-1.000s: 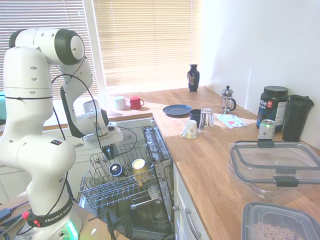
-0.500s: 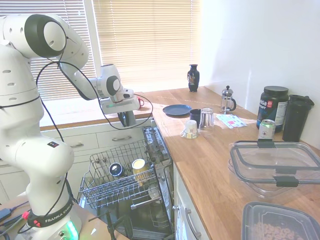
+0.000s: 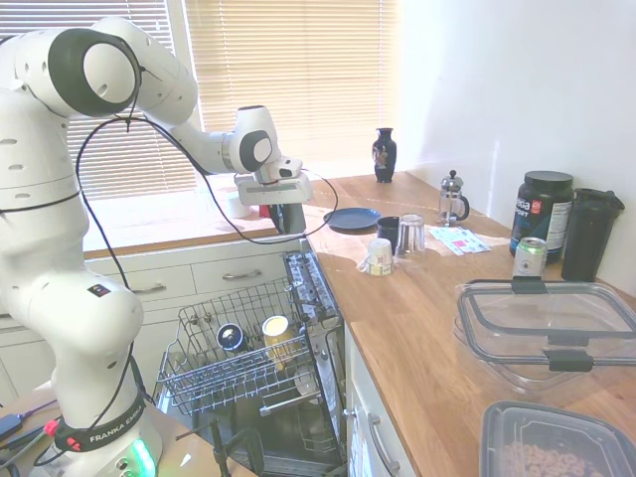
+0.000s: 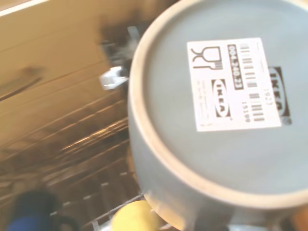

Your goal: Move the gray mug from the dishwasher to the counter

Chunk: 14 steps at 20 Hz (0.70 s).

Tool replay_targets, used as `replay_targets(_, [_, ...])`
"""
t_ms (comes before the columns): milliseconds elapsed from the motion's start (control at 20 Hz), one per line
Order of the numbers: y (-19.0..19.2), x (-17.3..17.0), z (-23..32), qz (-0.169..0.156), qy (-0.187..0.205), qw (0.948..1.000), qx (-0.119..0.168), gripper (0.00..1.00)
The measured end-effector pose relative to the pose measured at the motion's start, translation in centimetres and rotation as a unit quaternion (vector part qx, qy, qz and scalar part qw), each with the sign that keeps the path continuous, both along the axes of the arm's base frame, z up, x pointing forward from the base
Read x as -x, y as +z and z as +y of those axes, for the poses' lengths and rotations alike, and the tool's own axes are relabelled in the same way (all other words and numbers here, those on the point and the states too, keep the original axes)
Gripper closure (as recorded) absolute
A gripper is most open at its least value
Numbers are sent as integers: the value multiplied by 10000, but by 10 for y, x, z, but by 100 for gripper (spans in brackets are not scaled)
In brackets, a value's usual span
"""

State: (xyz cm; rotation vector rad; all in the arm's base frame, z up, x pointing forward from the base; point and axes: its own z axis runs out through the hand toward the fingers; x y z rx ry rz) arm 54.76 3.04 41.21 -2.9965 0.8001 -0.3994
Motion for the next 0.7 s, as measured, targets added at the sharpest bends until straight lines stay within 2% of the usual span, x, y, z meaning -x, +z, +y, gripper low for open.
replay_targets(250, [-22,-16,-47,209,-377,9990,-101,100])
replay_targets(700, [-57,-49,-81,555,-783,9943,-468,100])
